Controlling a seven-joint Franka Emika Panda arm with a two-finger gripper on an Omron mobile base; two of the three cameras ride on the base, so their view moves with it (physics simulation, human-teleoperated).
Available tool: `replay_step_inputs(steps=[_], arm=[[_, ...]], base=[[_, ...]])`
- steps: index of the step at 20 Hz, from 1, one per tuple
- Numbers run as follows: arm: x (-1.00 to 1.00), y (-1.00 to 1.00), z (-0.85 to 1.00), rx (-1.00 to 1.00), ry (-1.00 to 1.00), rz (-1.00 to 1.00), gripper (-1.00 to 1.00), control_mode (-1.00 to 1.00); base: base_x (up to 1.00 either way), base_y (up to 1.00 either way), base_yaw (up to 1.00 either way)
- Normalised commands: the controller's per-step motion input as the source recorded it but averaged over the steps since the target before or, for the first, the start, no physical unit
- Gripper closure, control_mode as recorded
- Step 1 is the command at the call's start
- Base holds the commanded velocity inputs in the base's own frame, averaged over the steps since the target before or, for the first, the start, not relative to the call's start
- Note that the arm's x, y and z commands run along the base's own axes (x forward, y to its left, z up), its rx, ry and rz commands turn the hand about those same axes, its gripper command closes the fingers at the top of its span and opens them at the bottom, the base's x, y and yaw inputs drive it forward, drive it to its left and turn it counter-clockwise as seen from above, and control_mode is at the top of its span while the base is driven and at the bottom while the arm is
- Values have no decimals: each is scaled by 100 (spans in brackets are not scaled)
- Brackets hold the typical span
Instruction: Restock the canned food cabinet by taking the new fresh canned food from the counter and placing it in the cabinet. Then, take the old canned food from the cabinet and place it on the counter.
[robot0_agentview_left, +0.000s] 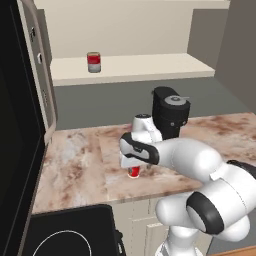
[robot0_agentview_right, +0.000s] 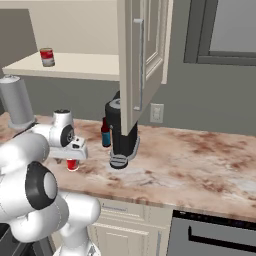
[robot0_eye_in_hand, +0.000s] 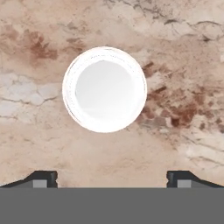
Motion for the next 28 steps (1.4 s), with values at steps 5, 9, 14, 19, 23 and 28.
replay_step_inputs(steps=[5,9,14,19,23,28], arm=[[17,0,-9,0,-1,0,-100,-100],[19,0,-7,0,-1,0,-100,-100],[17,2,-8,0,0,0,-100,-100],[11,1,-9,0,-1,0,-100,-100],[18,4,-9,0,-3,0,-100,-100],[14,7,-11,-1,-3,0,-100,-100]], base=[[0,0,0],[0,0,0],[0,0,0],[0,0,0],[0,0,0],[0,0,0]])
